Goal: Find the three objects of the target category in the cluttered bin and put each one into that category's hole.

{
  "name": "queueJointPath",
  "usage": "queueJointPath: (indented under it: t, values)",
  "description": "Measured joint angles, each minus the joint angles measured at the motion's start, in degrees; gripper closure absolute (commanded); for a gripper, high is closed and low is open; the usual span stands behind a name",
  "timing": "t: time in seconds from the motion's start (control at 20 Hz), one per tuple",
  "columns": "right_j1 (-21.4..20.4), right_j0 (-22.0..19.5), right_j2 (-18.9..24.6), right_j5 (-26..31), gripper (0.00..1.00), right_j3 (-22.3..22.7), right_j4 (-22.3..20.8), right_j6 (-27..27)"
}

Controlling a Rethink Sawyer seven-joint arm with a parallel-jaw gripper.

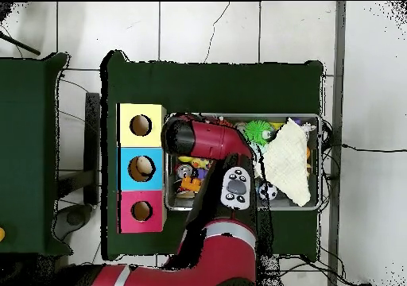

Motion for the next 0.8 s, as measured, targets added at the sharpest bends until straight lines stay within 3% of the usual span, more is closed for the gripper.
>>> queueJointPath:
  t: [0.5, 0.8]
  values:
    - [0.06, 0.31, -1.36, 4.44, 0.00, -1.68, 1.32, 0.00]
    - [-5.95, 1.37, -1.54, 4.86, 0.00, 3.85, 1.99, 0.00]
